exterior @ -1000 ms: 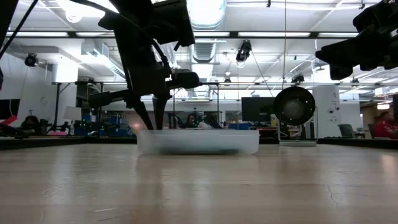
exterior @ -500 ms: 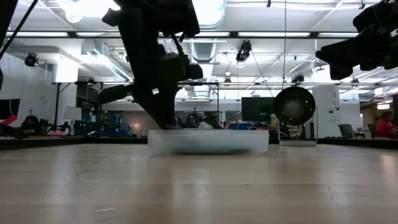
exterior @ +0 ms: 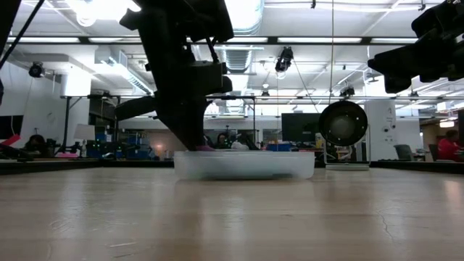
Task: Pick & place school supplies into a supply box
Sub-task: Put the purple scissors into the supply box, then return to Home Position
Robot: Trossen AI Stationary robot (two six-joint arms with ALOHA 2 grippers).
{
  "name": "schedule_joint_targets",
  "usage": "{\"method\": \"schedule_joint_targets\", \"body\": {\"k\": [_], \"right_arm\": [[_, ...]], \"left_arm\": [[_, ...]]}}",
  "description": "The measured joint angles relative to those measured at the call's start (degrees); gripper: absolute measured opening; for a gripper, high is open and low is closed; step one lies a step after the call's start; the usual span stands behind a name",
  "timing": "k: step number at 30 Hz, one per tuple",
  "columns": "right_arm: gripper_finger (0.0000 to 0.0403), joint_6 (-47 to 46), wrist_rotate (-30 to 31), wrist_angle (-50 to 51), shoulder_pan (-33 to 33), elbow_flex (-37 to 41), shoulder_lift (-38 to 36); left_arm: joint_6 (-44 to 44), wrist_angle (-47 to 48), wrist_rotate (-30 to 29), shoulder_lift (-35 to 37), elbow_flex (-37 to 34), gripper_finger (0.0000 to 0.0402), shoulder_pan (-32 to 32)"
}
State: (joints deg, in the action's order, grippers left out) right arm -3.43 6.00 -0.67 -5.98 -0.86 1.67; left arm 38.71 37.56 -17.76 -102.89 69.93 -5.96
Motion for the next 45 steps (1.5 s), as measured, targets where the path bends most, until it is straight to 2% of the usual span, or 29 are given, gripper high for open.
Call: {"method": "schedule_joint_targets", "body": {"k": [9, 21, 28, 38, 45], "right_arm": [[0.0068, -0.01, 0.00, -0.01, 0.01, 0.00, -0.02], [0.0081, -0.01, -0.01, -0.01, 0.02, 0.00, -0.02], [0.0075, -0.02, 0.00, 0.00, 0.02, 0.00, -0.02], [0.0071, -0.01, 0.00, -0.01, 0.01, 0.00, -0.02], [0.0081, -0.01, 0.00, 0.00, 0.02, 0.00, -0.02]], "left_arm": [[1.09, -0.55, -0.09, 0.00, -0.11, 0.0027, 0.00], [1.23, -0.57, -0.06, 0.00, -0.24, 0.0027, -0.02], [1.24, -0.96, -0.30, 0.00, -0.33, 0.0028, -0.02], [1.24, -1.03, -0.43, 0.00, -0.61, 0.0090, -0.02], [1.22, -1.03, -0.50, 0.00, -0.61, 0.0099, 0.00]]}}
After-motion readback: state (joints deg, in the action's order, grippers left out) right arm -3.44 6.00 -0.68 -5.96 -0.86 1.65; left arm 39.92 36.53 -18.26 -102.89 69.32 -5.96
